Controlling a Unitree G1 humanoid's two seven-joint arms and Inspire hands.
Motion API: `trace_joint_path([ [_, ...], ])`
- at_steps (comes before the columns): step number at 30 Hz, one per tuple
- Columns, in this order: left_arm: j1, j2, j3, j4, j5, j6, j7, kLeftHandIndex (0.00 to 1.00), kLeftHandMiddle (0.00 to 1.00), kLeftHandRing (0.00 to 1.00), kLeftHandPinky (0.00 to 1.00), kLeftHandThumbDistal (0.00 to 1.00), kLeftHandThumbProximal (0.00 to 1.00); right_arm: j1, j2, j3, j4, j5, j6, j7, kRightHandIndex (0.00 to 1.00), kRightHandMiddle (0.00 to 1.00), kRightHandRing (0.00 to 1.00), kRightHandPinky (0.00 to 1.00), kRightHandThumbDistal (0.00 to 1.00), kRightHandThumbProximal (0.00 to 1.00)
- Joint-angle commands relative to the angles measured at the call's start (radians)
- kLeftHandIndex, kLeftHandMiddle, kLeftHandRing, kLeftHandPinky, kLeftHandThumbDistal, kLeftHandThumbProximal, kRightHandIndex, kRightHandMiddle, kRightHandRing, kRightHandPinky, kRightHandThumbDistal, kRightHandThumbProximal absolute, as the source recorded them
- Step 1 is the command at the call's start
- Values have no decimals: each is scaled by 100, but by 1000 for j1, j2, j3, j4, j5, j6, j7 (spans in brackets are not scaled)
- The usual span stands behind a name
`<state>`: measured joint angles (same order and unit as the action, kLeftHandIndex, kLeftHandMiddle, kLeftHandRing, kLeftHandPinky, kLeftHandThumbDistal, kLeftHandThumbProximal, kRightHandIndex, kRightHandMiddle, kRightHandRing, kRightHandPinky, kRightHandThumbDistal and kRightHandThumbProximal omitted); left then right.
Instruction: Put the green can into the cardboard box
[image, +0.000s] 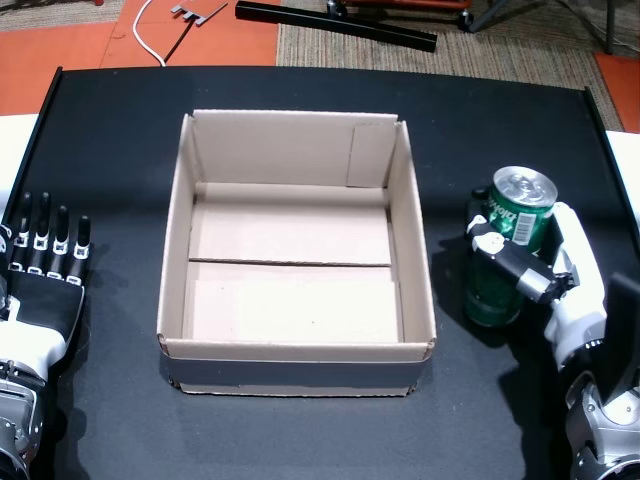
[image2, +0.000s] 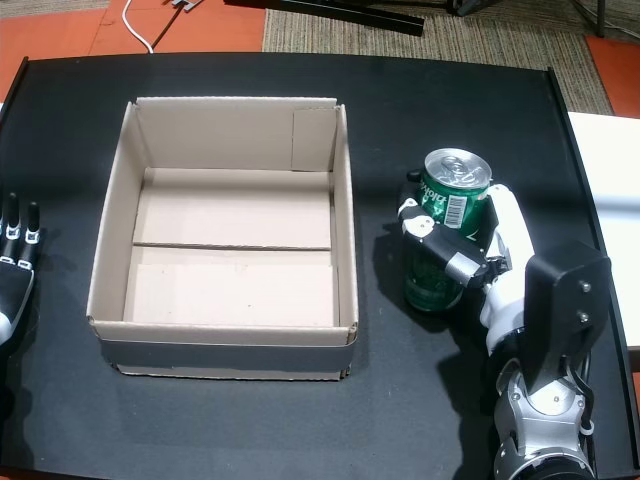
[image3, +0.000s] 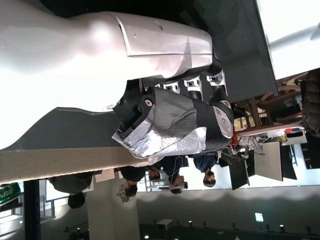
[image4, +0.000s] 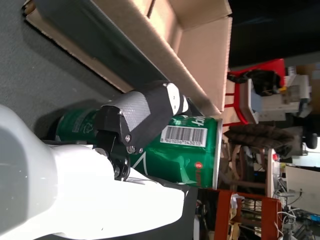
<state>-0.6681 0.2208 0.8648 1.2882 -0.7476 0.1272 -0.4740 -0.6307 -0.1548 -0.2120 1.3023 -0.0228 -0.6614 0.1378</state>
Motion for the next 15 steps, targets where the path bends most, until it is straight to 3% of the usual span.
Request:
trace_joint_path([
  [1,76,-20,-7,49,22,7,82,45,44,54,67,0,49,-1,-20,31,-3,-42,-13,-51,1,5,9,22,0,44],
  [5,73,-23,-6,49,23,6,84,46,44,55,69,0,49,-12,-61,135,-23,-179,-81,-202,15,20,22,25,0,15],
  [6,72,-24,-6,50,25,2,87,47,44,55,69,0,48,-21,-71,156,-28,-207,-93,-235,16,21,23,25,0,18],
  [13,64,-34,-13,48,31,-11,99,47,45,54,70,0,49,-93,-136,226,-62,-286,-144,-334,16,23,27,28,0,11],
  [15,63,-36,-15,49,32,-13,103,47,45,54,71,0,49,-119,-162,253,-81,-322,-151,-380,15,21,26,28,0,0],
])
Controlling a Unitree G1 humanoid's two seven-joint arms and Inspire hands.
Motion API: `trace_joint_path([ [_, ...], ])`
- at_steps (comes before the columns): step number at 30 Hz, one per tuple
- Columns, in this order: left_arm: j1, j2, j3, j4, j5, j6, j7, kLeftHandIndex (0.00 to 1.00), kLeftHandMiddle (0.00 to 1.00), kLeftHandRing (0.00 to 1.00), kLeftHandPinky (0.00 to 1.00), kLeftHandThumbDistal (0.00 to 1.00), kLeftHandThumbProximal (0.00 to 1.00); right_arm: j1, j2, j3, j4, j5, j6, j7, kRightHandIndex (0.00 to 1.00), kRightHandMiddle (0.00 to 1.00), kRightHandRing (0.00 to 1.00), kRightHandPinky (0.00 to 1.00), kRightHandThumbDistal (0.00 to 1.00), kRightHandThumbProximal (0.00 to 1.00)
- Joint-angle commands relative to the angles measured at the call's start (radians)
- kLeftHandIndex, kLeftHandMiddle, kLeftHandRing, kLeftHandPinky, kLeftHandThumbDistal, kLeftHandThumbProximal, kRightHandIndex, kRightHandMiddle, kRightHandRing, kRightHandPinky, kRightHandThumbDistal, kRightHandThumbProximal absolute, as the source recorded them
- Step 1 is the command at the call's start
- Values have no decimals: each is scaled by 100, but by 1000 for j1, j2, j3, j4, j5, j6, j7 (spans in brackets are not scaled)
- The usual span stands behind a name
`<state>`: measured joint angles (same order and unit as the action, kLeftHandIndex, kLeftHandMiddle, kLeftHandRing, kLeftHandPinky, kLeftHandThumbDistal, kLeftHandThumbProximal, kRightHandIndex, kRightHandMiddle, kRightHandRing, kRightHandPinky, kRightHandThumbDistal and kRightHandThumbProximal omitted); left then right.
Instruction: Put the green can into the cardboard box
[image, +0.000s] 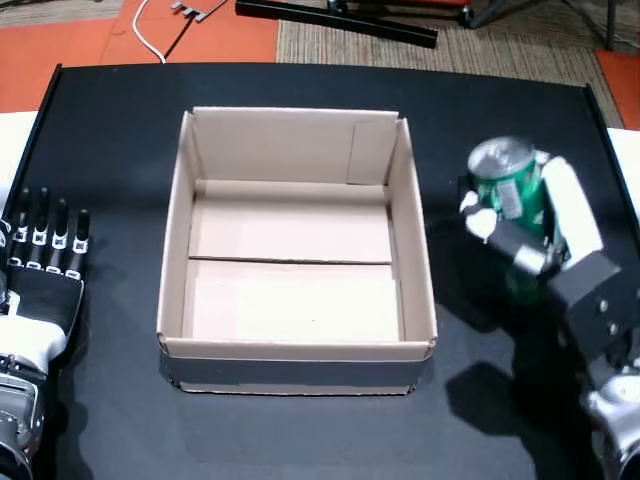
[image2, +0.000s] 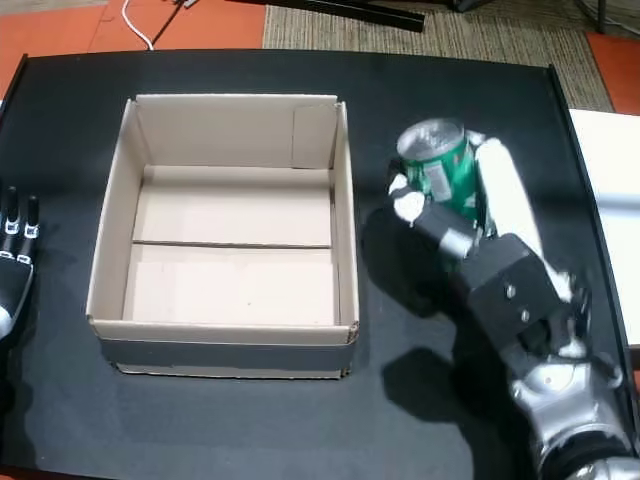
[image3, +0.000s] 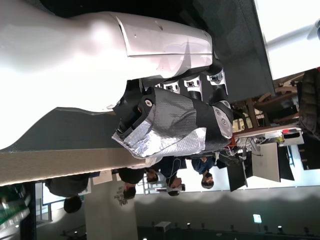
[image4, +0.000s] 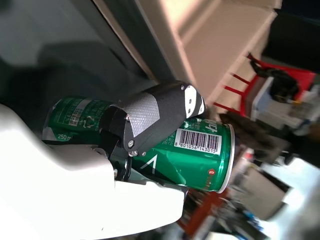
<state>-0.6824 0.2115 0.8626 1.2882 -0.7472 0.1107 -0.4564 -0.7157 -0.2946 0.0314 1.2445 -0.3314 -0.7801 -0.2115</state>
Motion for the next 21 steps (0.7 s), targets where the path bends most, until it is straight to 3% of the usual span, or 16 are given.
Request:
trace_joint_path([
  [1,77,-29,-14,49,31,3,86,47,45,54,71,0,49,-47,-35,22,-32,-30,-42,-54,13,19,24,26,0,0],
  [4,76,-32,-12,50,28,3,83,47,45,54,70,0,48,-88,-62,40,-42,-53,-87,-87,9,15,20,27,0,0],
  [6,74,-36,-12,49,27,1,89,47,45,53,70,0,47,-128,-89,64,-47,-95,-94,-134,11,18,25,40,0,13],
  [8,71,-40,-15,49,30,-5,96,45,43,51,68,0,47,-164,-104,74,-48,-106,-94,-143,7,14,20,32,0,25],
  [9,71,-41,-17,49,31,-5,96,45,43,50,67,0,47,-181,-108,75,-48,-104,-90,-137,8,14,21,35,0,29],
  [10,71,-41,-18,49,31,-5,96,45,43,51,67,0,47,-198,-116,83,-51,-116,-89,-151,8,13,19,33,0,36],
  [12,72,-42,-19,48,31,-4,86,45,43,52,69,0,47,-233,-128,94,-59,-136,-93,-178,2,8,12,22,4,48],
  [14,72,-41,-19,49,29,-1,88,44,43,52,68,0,47,-267,-137,102,-67,-141,-105,-184,0,4,10,27,0,48],
  [16,69,-42,-16,50,26,-3,97,44,43,52,67,0,46,-293,-143,110,-76,-144,-115,-182,0,0,6,22,0,50],
  [19,69,-42,-17,50,27,0,93,45,44,52,67,0,47,-325,-159,129,-104,-178,-109,-211,0,0,3,21,0,45],
  [21,67,-43,-17,51,26,1,96,44,43,52,67,0,47,-344,-168,135,-122,-198,-111,-235,0,0,0,15,0,46],
])
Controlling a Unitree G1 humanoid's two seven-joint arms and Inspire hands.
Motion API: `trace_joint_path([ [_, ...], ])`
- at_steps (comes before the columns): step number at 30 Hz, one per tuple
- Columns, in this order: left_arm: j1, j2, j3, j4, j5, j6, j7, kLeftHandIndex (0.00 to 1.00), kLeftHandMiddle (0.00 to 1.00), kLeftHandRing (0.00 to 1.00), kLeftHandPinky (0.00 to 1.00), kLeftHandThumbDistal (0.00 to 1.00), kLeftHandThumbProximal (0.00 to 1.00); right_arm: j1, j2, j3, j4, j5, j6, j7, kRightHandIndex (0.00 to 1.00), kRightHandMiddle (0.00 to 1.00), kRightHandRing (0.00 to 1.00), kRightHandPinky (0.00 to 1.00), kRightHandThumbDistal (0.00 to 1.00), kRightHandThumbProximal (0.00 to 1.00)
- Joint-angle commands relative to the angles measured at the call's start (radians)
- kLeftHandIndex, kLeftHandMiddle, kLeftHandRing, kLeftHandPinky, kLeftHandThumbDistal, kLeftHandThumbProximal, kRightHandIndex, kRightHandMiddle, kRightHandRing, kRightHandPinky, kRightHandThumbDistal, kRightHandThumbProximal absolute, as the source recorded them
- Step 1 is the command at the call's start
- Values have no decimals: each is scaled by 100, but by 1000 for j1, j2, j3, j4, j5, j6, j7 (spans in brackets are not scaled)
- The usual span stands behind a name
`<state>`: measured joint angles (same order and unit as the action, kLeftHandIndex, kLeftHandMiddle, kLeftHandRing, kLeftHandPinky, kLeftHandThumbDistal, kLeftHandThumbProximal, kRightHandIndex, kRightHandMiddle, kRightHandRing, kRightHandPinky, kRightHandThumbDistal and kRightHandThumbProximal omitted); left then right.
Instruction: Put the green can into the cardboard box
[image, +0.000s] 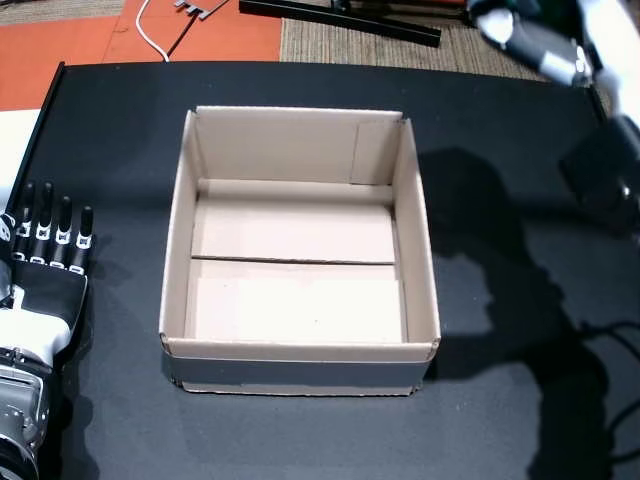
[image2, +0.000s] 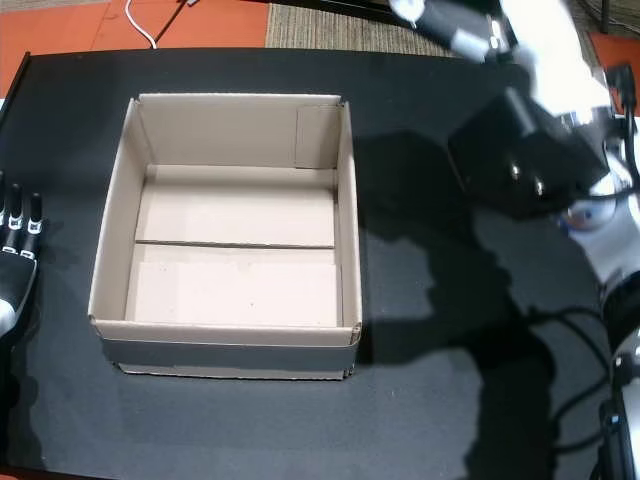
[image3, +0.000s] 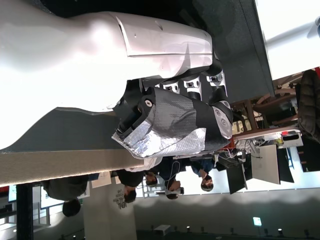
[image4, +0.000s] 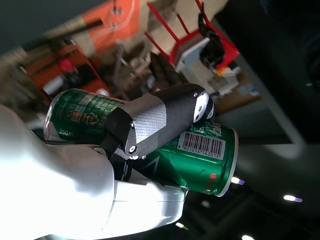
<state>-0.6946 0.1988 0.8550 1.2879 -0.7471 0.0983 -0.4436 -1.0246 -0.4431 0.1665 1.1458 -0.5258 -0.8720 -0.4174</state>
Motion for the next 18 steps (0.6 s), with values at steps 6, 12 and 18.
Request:
trace_joint_path([
  [6,78,-35,-5,52,21,17,78,43,42,53,67,2,42,-58,-4,-17,-53,32,-41,-20,0,0,0,4,0,48],
  [12,74,-39,-5,50,22,15,90,43,42,52,66,2,40,-76,40,5,-23,35,-31,37,0,0,1,12,1,55],
  [18,78,-41,-4,51,23,16,77,44,43,55,69,1,41,-103,111,19,10,88,-20,269,0,0,3,33,17,62],
])
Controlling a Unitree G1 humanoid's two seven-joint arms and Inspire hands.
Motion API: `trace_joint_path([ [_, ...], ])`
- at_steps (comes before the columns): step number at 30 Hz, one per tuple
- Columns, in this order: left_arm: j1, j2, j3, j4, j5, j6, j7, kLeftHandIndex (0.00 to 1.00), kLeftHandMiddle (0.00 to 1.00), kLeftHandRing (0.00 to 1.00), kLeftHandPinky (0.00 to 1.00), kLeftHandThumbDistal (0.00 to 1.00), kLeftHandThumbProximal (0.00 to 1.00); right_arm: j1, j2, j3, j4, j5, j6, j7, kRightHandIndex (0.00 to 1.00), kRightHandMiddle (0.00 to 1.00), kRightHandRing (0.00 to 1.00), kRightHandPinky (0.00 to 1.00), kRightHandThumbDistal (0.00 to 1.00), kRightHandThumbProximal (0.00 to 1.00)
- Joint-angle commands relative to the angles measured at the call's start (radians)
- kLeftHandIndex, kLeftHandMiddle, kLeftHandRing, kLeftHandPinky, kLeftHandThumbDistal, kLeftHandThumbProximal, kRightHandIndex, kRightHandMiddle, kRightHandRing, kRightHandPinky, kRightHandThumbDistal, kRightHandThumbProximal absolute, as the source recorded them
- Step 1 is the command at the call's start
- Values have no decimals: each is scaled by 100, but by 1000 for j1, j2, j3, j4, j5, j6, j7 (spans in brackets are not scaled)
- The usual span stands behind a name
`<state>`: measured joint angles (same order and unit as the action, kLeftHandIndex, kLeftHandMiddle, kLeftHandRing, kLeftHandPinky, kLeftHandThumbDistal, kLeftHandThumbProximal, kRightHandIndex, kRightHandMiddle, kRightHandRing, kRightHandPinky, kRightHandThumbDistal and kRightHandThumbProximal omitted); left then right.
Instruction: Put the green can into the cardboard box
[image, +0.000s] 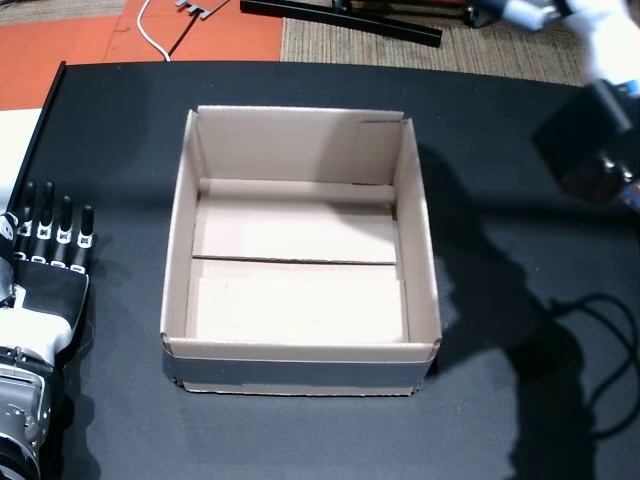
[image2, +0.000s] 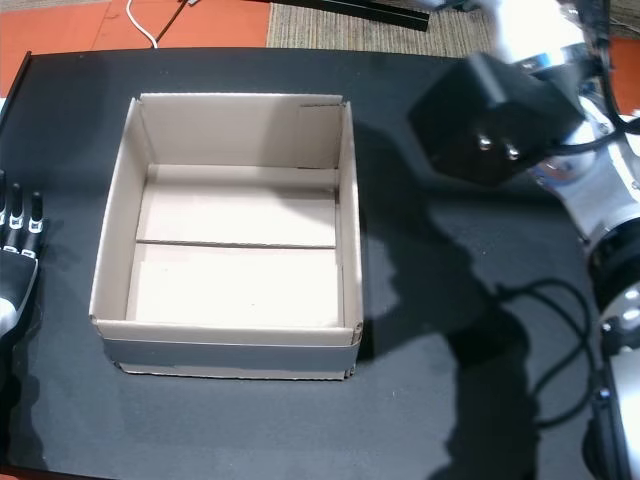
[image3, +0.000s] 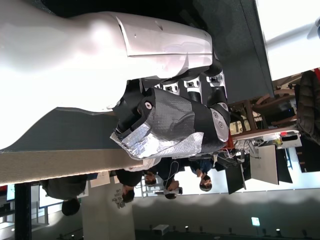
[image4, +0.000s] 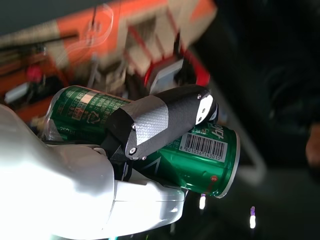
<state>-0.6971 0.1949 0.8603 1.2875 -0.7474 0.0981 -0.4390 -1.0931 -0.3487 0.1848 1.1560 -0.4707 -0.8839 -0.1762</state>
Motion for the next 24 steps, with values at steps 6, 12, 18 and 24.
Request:
trace_joint_path([
  [6,83,-38,-15,50,29,17,62,42,44,56,72,3,41,-19,85,23,15,57,-28,182,0,1,3,22,8,63],
  [12,85,-42,-17,47,27,12,52,46,45,57,74,2,42,-12,110,79,40,36,-26,269,0,1,3,12,5,55],
  [18,89,-40,-11,50,21,23,42,44,44,56,72,2,40,-11,108,111,56,30,16,364,0,2,6,19,6,60],
  [24,87,-41,-14,49,25,20,48,42,44,55,72,1,43,1,100,123,70,28,25,402,0,0,4,9,4,46],
])
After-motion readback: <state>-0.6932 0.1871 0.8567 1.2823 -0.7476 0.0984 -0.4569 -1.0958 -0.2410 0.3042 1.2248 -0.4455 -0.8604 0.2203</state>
